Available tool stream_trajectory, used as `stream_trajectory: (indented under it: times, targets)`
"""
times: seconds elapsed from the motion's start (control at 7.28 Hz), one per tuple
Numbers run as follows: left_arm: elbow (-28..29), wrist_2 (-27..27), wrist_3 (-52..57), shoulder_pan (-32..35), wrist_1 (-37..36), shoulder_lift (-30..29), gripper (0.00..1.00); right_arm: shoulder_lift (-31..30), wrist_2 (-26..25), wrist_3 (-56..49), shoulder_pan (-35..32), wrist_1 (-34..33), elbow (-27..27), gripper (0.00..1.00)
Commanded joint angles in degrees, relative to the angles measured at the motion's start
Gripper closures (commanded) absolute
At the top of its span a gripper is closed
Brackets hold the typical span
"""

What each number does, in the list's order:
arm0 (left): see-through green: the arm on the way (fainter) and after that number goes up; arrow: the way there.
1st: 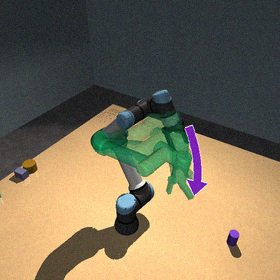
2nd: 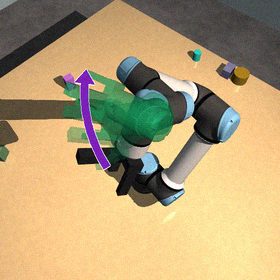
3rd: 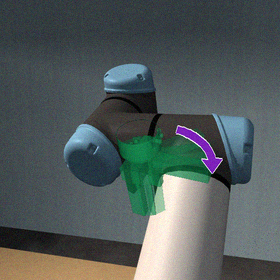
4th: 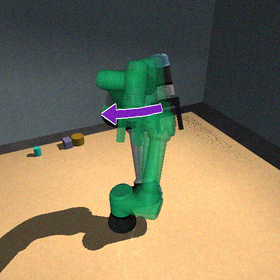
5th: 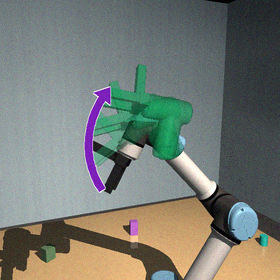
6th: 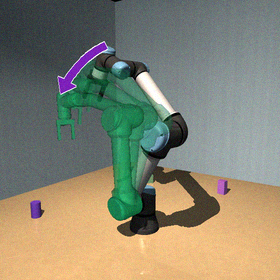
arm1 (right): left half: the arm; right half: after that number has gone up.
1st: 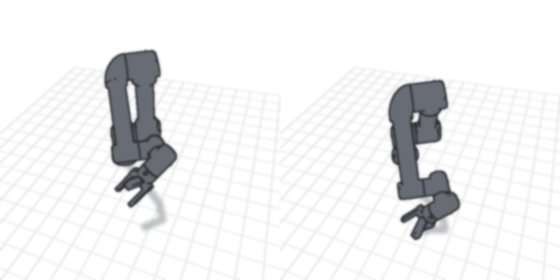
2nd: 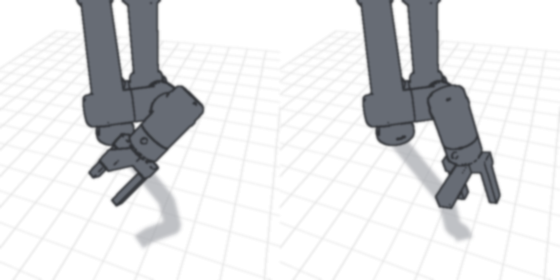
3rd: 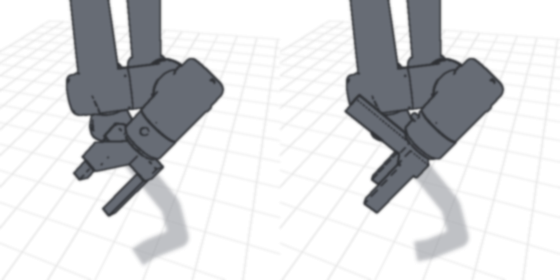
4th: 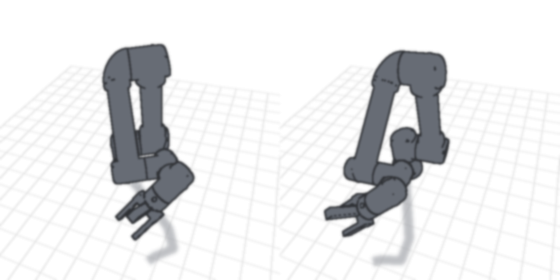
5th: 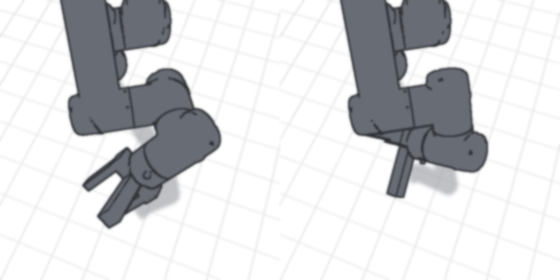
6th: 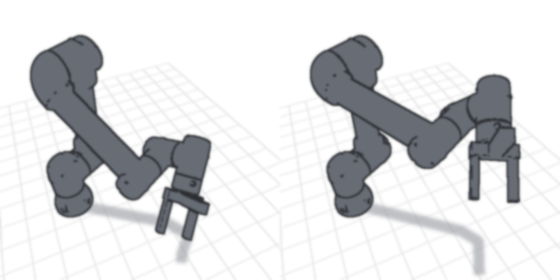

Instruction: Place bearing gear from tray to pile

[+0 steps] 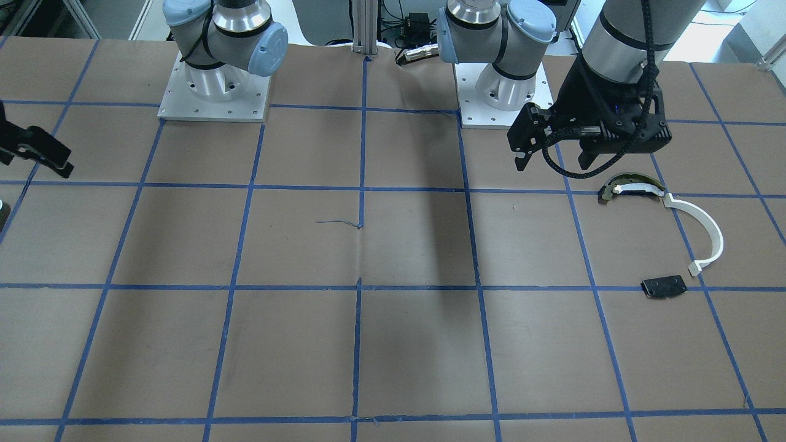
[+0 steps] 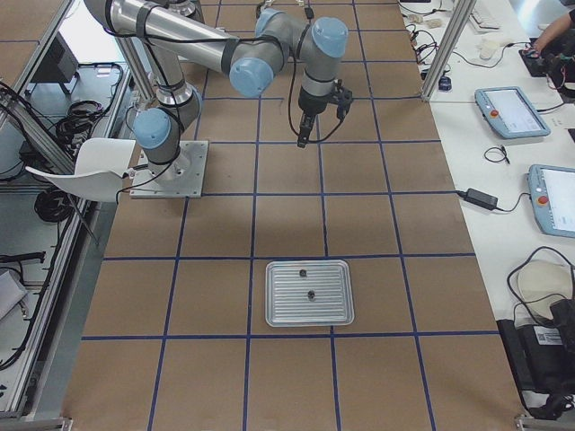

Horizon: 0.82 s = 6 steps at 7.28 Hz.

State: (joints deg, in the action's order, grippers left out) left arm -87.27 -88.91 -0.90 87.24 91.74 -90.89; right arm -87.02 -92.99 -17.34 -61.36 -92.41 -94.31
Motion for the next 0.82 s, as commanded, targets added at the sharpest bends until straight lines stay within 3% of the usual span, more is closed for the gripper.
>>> stream_trajectory:
  times: [0.0, 0.14, 0.41, 0.69]
  targets:
    - [-0.27, 0.05, -0.07, 0.29, 0.38, 0.01, 0.0, 5.7, 0.26, -16.5, 11.38, -6.64, 0.0, 0.0]
    - [-0.36, 0.14, -0.07, 0.29, 0.37, 0.27, 0.0, 8.25, 0.88, -22.42, 16.13, -9.34, 0.27, 0.0]
    - [-0.62, 0.84, -0.15, 0.38, 0.64, 0.88, 0.0, 15.97, 0.97, -34.02, 21.77, -17.78, 1.32, 0.1]
    - [-1.24, 0.49, -0.33, 0.38, 0.29, 0.98, 0.0, 22.56, 1.5, -39.24, 24.44, -26.28, 1.41, 0.13]
